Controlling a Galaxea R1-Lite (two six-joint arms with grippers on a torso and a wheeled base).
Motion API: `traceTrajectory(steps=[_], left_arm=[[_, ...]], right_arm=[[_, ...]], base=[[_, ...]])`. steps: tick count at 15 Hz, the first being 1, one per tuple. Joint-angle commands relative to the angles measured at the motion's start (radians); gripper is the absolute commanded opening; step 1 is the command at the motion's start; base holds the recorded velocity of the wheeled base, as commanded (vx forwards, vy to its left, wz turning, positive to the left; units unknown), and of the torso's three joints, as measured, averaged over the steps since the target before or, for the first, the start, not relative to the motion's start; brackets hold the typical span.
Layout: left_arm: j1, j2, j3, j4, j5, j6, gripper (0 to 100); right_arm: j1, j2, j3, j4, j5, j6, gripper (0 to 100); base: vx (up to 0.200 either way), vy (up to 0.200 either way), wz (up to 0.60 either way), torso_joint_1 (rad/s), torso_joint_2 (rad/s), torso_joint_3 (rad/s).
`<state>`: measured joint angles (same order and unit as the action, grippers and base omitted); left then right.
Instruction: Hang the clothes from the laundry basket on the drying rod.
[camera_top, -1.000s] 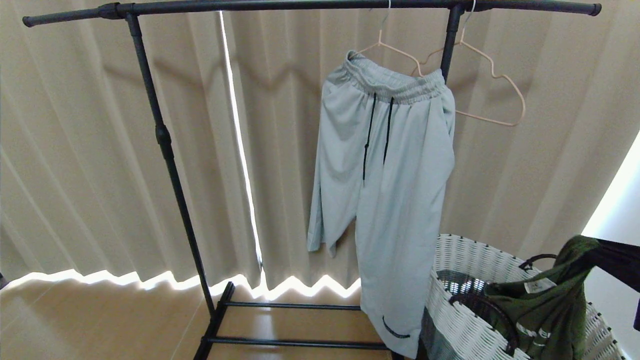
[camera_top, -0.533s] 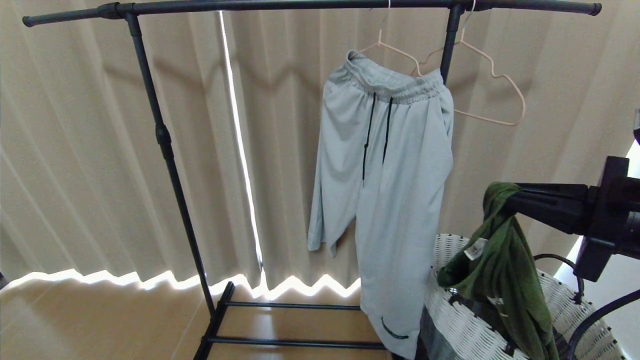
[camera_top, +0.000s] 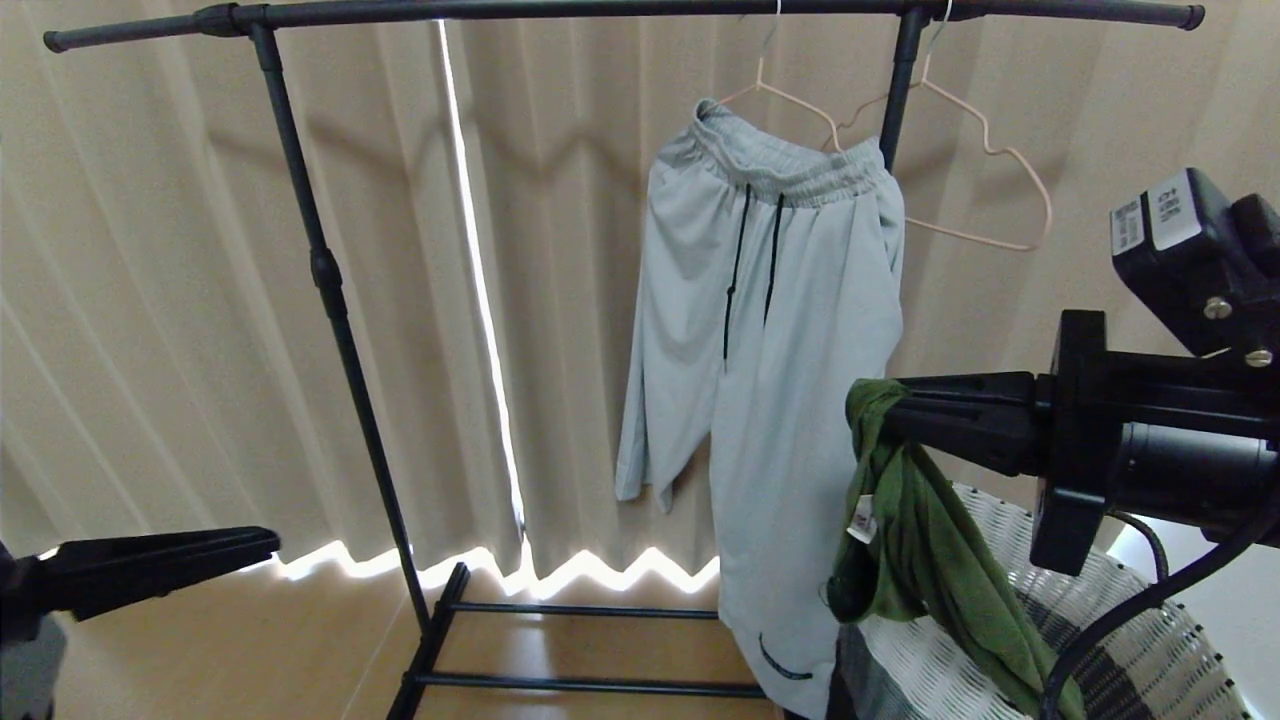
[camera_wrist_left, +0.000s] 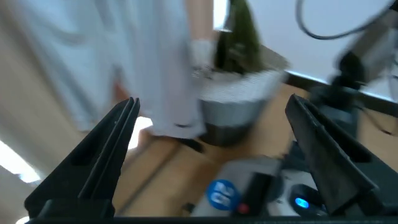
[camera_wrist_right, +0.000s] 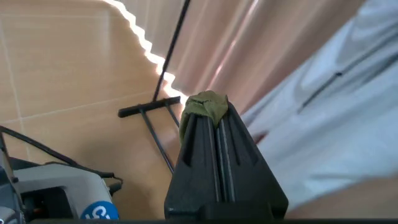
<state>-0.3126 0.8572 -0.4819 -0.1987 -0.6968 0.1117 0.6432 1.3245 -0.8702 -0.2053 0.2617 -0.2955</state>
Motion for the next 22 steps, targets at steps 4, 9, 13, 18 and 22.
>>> traceTrajectory(steps=[4, 9, 13, 18, 22], left_arm=[[-0.28, 0.422, -0.069, -0.203, 0.08, -0.101, 100], [-0.519, 0.753, -0.098, -0.484, 0.316, -0.152, 100], [-0.534, 0.957, -0.164, -0.634, 0.349, -0.23, 100], [-0.528, 1.131, -0.225, -0.794, 0.41, -0.27, 100], [-0.53, 1.22, -0.307, -0.794, 0.505, -0.28, 100]], right_arm=[[0.07, 0.013, -0.039, -0.008, 0.048, 0.029, 0], [0.079, -0.002, -0.049, -0.009, 0.062, 0.049, 0], [0.108, -0.004, -0.052, -0.055, 0.103, 0.079, 0], [0.112, -0.008, -0.052, -0.057, 0.105, 0.079, 0], [0.112, -0.014, -0.05, -0.057, 0.105, 0.081, 0]], base=[[0.0, 0.0, 0.0, 0.0, 0.0, 0.0], [0.0, 0.0, 0.0, 0.0, 0.0, 0.0], [0.0, 0.0, 0.0, 0.0, 0.0, 0.0], [0.0, 0.0, 0.0, 0.0, 0.0, 0.0], [0.0, 0.0, 0.0, 0.0, 0.0, 0.0]])
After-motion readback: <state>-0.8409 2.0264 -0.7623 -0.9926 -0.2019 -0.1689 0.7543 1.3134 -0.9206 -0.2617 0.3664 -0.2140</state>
